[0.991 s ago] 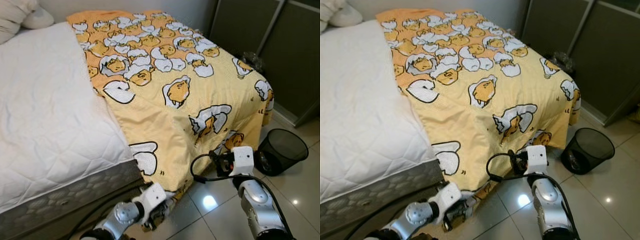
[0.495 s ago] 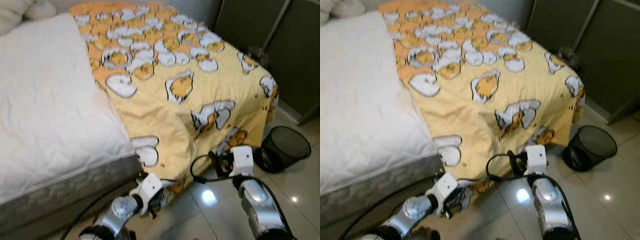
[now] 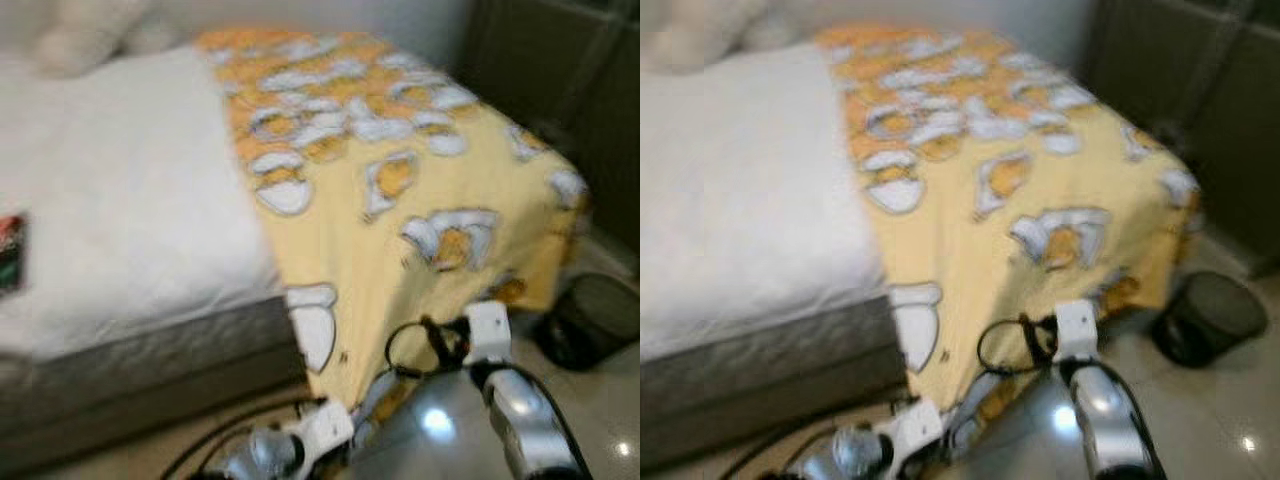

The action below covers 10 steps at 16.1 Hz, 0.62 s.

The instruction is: Clean up the room

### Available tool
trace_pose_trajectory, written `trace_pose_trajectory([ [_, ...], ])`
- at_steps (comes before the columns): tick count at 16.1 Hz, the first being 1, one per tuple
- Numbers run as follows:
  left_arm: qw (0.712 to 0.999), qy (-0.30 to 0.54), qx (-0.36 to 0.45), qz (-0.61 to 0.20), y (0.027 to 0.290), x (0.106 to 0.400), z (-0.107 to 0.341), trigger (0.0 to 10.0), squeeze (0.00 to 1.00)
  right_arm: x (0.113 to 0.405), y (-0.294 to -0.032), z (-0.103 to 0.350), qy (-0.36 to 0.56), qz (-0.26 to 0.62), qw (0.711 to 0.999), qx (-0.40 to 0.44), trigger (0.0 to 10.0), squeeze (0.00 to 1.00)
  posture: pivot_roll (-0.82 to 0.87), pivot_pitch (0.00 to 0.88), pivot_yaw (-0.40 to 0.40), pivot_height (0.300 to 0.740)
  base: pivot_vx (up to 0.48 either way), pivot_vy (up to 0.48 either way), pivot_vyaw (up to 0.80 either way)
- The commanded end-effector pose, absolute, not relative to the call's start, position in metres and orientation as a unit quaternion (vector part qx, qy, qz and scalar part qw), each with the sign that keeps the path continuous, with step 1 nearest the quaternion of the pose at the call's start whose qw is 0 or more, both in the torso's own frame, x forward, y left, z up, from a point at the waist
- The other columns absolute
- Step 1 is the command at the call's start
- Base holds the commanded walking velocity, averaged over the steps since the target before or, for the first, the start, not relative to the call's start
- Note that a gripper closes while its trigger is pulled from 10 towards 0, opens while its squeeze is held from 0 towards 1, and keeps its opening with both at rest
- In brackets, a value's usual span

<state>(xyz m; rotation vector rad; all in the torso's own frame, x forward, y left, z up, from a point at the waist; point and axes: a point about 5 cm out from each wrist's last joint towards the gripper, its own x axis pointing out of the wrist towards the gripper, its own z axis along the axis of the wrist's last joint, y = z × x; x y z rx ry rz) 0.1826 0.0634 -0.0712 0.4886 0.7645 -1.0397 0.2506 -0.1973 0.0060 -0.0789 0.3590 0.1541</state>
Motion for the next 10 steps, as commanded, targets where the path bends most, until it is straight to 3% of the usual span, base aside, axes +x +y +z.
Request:
trace_pose_trajectory([
  [1, 0.764, 0.37, 0.229, -0.476, 0.055, 0.179, -0.074, 10.0, 0.0, 0.253, -0.203, 0.01, 0.172, 0.073, 0.981, -0.045, 10.0, 0.0, -0.01, 0.0, -0.06, 0.74, 0.0, 0.0, 0.0],
  [4, 0.778, 0.381, 0.238, -0.439, 0.046, 0.176, -0.076, 10.0, 0.0, 0.249, -0.204, 0.009, 0.175, 0.076, 0.98, -0.051, 10.0, 0.0, -0.02, 0.0, -0.06, 0.74, 0.0, 0.0, 0.0],
  [5, 0.777, 0.38, 0.243, -0.439, 0.048, 0.176, -0.076, 10.0, 1.0, 0.249, -0.204, 0.009, 0.175, 0.076, 0.98, -0.051, 10.0, 0.0, -0.02, 0.0, -0.059, 0.74, 0.0, 0.0, 0.0],
  [6, 0.781, 0.376, 0.256, -0.427, 0.058, 0.181, -0.076, 10.0, 1.0, 0.248, -0.204, 0.009, 0.175, 0.076, 0.98, -0.051, 10.0, 0.0, -0.03, 0.0, -0.053, 0.74, 0.0, 0.0, 0.0],
  [7, 0.808, 0.351, 0.287, -0.376, 0.094, 0.198, -0.073, 10.0, 1.0, 0.248, -0.203, 0.011, 0.164, 0.072, 0.983, -0.047, 10.0, 0.0, -0.02, 0.0, -0.045, 0.74, 0.0, 0.0, 0.0],
  [8, 0.815, 0.342, 0.291, -0.366, 0.101, 0.203, -0.07, 10.0, 1.0, 0.248, -0.203, 0.013, 0.16, 0.07, 0.984, -0.045, 10.0, 0.0, -0.02, 0.0, -0.045, 0.74, 0.0, 0.0, 0.0],
  [9, 0.839, 0.306, 0.288, -0.345, 0.117, 0.218, -0.06, 10.0, 1.0, 0.251, -0.205, 0.017, 0.146, 0.055, 0.987, -0.038, 10.0, 0.0, 0.01, 0.0, -0.042, 0.74, 0.0, 0.0, 0.0],
  [10, 0.885, 0.257, 0.255, -0.293, 0.134, 0.242, -0.04, 10.0, 1.0, 0.256, -0.208, 0.026, 0.126, 0.026, 0.992, -0.009, 10.0, 0.0, 0.03, 0.0, -0.038, 0.74, 0.0, 0.0, 0.0],
])
